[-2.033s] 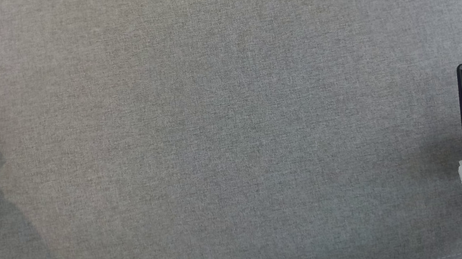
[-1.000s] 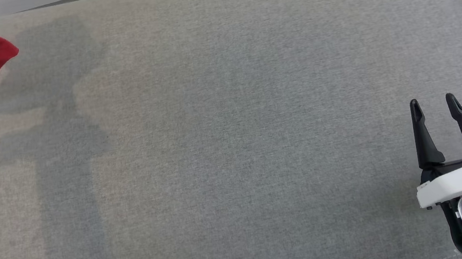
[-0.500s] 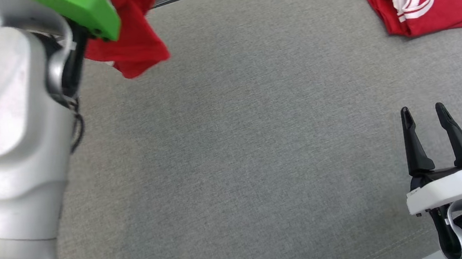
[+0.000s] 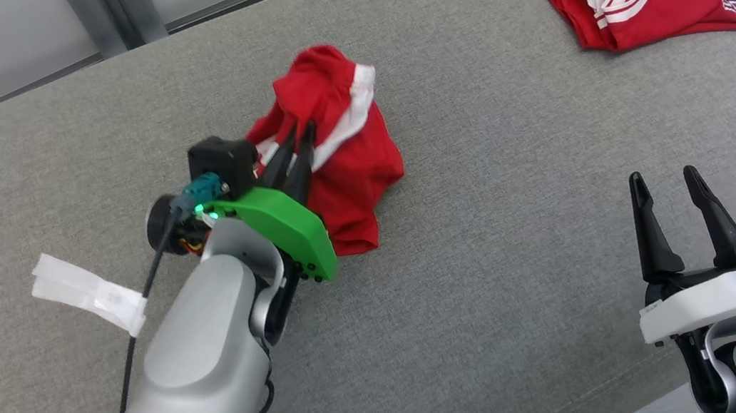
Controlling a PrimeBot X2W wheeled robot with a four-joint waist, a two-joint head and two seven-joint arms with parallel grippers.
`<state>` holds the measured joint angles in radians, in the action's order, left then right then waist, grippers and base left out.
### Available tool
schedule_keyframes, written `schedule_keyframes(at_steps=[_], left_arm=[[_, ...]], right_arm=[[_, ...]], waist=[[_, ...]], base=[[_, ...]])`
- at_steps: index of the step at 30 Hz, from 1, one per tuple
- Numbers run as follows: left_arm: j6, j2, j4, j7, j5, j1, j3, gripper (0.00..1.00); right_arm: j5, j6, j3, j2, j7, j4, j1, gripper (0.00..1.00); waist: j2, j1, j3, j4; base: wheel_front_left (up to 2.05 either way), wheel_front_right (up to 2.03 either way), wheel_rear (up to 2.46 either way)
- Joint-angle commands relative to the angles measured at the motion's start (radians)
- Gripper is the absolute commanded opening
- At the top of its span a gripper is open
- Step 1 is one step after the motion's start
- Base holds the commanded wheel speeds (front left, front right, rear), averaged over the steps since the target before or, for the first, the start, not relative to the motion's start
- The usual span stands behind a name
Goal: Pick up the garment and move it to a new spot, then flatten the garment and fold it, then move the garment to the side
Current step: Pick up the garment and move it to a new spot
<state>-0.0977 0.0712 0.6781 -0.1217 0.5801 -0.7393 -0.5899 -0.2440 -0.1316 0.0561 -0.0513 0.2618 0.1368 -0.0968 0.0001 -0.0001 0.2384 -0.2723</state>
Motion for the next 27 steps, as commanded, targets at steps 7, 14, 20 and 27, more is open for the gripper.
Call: schedule_keyframes(at_steps=[7, 14, 20, 27], left_arm=[[0.014, -0.014, 0.034, -0.089, 0.019, 0.030, -0.026, 1.00], [0.062, 0.052, -0.052, -0.143, -0.026, 0.061, 0.051, 1.00], [0.113, 0.141, -0.243, -0.143, -0.087, 0.194, 0.194, 1.00], [0.139, 0.192, -0.423, -0.142, -0.161, 0.416, 0.361, 1.00]], right_arm=[[-0.006, 0.002, -0.011, 0.000, 0.004, 0.004, 0.002, 1.00], [0.008, 0.002, -0.007, 0.000, 0.004, -0.004, 0.034, 1.00], [0.023, 0.002, -0.017, 0.000, 0.004, -0.014, 0.055, 1.00], [0.039, 0.002, -0.041, -0.013, 0.004, -0.024, 0.054, 1.00]], waist=[[-0.0001, 0.0001, -0.024, 0.030], [-0.0001, 0.0001, -0.076, 0.092], [-0.0001, 0.0001, -0.120, 0.156], [-0.0001, 0.0001, -0.157, 0.215]], base=[[0.00, 0.00, 0.00], [0.00, 0.00, 0.00], [0.00, 0.00, 0.00], [0.00, 0.00, 0.00]])
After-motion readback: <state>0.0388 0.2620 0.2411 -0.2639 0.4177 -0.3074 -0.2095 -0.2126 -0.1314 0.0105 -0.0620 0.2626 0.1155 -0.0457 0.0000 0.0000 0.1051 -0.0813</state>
